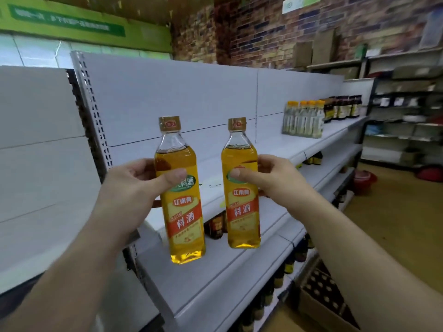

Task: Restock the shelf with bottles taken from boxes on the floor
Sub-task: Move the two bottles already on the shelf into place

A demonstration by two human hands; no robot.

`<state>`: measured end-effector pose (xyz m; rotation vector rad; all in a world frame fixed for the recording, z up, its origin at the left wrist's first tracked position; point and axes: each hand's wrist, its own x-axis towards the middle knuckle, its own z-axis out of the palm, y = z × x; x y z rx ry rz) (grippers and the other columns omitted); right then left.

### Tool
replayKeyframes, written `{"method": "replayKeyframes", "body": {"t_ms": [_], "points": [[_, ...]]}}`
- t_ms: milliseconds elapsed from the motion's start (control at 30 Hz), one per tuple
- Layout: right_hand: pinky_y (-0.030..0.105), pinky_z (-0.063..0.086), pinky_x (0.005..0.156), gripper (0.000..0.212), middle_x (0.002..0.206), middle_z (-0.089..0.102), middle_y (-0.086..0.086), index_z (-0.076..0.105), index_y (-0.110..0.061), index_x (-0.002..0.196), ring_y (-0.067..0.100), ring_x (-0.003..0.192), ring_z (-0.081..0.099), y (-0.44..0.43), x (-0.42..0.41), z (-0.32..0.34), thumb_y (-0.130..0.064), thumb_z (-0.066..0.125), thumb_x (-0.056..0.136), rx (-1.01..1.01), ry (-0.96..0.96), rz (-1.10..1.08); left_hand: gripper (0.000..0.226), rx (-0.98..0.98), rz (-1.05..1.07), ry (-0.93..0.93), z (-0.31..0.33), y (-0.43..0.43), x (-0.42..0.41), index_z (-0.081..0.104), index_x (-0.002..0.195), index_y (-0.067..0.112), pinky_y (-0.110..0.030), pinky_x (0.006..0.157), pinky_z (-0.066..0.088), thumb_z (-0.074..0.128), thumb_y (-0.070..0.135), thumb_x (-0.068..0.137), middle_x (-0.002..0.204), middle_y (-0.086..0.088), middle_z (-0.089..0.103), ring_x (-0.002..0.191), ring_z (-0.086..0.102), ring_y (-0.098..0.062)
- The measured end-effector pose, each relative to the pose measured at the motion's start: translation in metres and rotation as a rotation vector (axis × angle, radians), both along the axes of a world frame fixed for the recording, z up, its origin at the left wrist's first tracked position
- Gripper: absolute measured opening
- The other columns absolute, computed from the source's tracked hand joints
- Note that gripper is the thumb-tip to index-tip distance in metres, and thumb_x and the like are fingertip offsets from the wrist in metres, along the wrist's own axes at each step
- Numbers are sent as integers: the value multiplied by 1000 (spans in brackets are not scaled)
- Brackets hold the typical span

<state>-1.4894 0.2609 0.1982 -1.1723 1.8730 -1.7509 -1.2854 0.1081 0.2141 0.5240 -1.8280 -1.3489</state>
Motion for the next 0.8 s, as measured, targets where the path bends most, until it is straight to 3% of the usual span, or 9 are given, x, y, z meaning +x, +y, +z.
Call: {"method": "replayKeyframes", "body": {"t_ms": [133,267,400,600,700,800], "points": [[24,56,68,31,98,79,-2,77,-25,107,13,86,77,15,-27,0,-37,85,79,27,33,-49,45,-18,-22,-37,0,1,-29,74,106,21,-39,78,60,84,34,65,94,4,80,86,78,-15],[34,61,77,31,101,80,0,78,-23,108,18,90,77,13,-57,-1,-34,85,80,40,16,-74,44,-22,-41,-34,-2,-3,-58,74,104,22,-42,81,60,83,36,63,93,4,80,86,78,-15],[18,53,61,28,94,79,0,78,-19,105,11,77,75,-2,-84,-3,-33,83,81,22,6,-80,45,-21,-47,-24,-4,-16,-85,75,103,22,-40,78,60,83,37,62,91,5,80,83,77,-13],[14,51,58,25,93,80,-1,77,-16,105,9,75,75,-51,-130,5,-25,82,83,45,18,-26,46,3,-62,-3,-4,-59,-125,76,103,16,-32,68,65,83,27,59,90,-1,80,81,78,-19],[24,59,64,29,94,80,0,77,-18,104,13,79,76,-66,-142,8,-28,82,77,24,21,-7,46,4,-65,-3,-6,-73,-135,77,101,19,-39,73,62,82,29,56,89,-1,80,81,78,-19],[46,62,89,37,100,80,1,77,-19,107,22,92,77,-88,-158,13,-34,81,73,27,30,-4,51,12,-65,5,-8,-96,-150,79,94,21,-37,67,65,90,29,45,87,-1,80,78,78,-20]]}}
